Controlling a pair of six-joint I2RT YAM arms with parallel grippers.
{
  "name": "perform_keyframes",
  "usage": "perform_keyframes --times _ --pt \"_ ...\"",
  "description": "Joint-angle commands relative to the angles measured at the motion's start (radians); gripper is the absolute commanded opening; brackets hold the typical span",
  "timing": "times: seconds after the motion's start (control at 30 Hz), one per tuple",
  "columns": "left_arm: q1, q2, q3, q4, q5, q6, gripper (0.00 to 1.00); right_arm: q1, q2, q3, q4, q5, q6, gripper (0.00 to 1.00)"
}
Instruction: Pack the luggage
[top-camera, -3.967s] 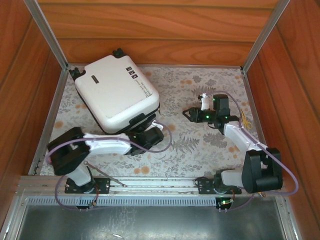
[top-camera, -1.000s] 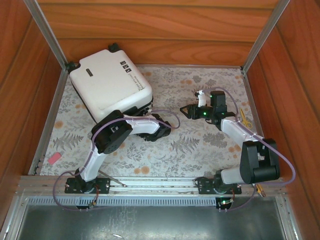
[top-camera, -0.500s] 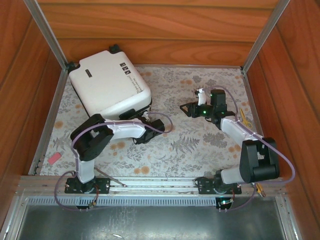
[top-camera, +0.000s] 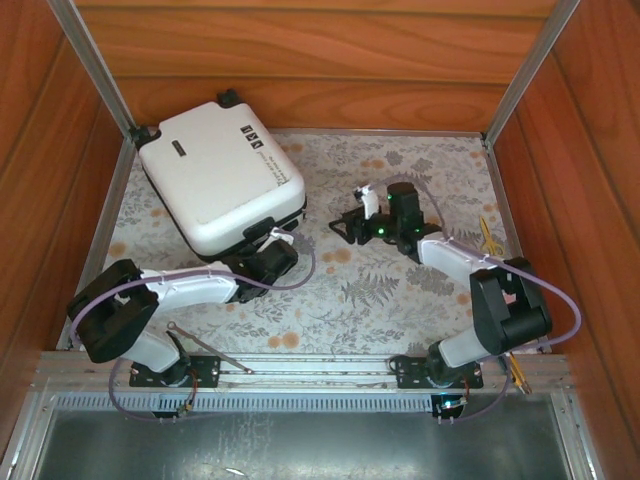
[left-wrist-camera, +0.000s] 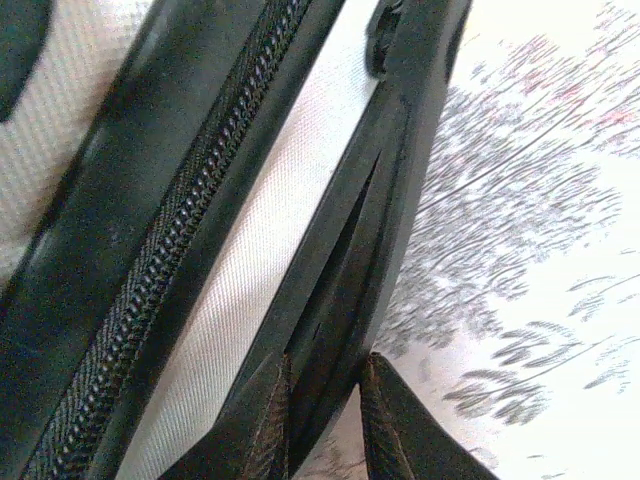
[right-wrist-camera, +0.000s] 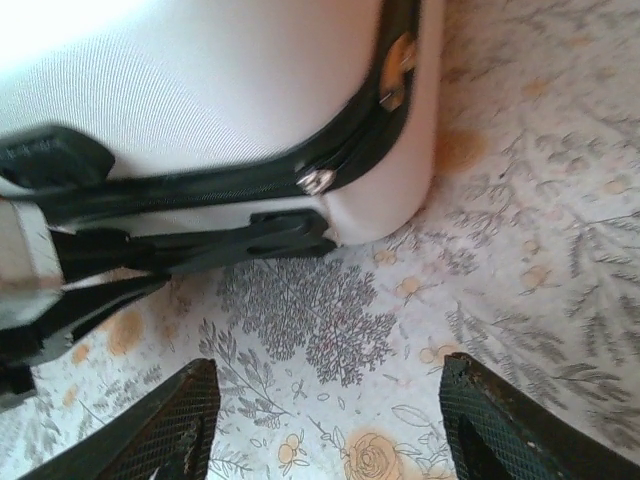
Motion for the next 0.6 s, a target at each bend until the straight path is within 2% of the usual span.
perform_keyframes --times 0.0,0.2,0.37,0.57 --pt "-0.028 0.074 -0.049 0.081 0.407 -0.014 0.0 0.045 0.034 -0.034 0.092 0.089 -0.047 0.64" --pt "-0.022 0.117 -0.038 0.08 0.394 -0.014 0.0 0.063 0.135 -0.012 0.193 0.106 -0.051 0.64" --pt "-0.022 0.096 -0.042 0.042 0.381 -0.027 0.0 0.058 0.249 0.04 0.237 0.105 -0.06 0.66" --pt "-0.022 0.015 -0.073 -0.005 0.379 -0.047 0.0 0.055 0.255 0.032 0.262 0.14 -0.082 0.7"
